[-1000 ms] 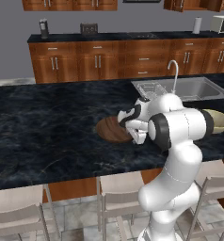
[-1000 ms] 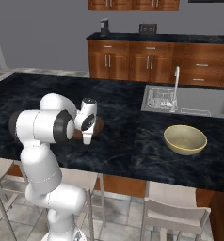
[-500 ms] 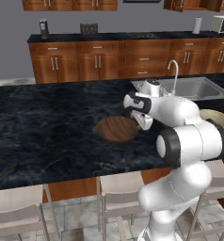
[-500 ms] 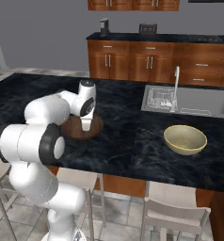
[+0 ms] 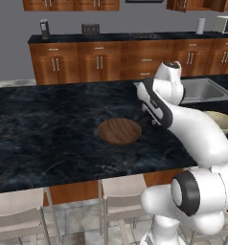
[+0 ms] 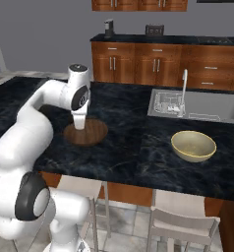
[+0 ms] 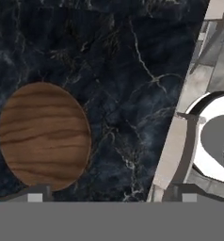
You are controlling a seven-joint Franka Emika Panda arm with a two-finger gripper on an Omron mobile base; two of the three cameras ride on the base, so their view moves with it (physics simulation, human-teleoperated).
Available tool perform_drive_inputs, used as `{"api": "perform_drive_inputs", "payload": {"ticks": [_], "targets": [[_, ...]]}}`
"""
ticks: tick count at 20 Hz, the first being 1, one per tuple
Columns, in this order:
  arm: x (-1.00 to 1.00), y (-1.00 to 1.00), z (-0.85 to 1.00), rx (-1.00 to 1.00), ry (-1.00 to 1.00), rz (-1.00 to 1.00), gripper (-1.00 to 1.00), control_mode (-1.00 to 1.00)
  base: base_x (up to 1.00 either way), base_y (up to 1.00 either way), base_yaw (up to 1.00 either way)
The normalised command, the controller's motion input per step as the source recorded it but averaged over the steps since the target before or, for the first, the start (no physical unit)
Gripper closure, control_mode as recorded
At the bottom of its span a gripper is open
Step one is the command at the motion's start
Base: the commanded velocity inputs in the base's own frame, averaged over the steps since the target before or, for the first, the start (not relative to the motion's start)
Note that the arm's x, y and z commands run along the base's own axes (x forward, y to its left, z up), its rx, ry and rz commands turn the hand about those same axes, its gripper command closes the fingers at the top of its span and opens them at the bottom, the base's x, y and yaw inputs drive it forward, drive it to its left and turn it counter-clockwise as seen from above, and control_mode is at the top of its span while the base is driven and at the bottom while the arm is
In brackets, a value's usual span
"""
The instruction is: Pick up the bowls from the cabinet and place each bowl in front of a stool on the dining counter.
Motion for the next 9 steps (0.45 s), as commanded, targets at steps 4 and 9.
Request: {"api": "perform_drive_inputs", "payload": {"ticks": [4,9], "targets": [[-1.0,-0.25,0.66,0.0,-0.03,0.0,-1.0,-1.0,0.0,0.0,0.0],[-1.0,-0.18,0.43,0.0,-0.06,0.0,-1.0,-1.0,0.0,0.0,0.0]]}}
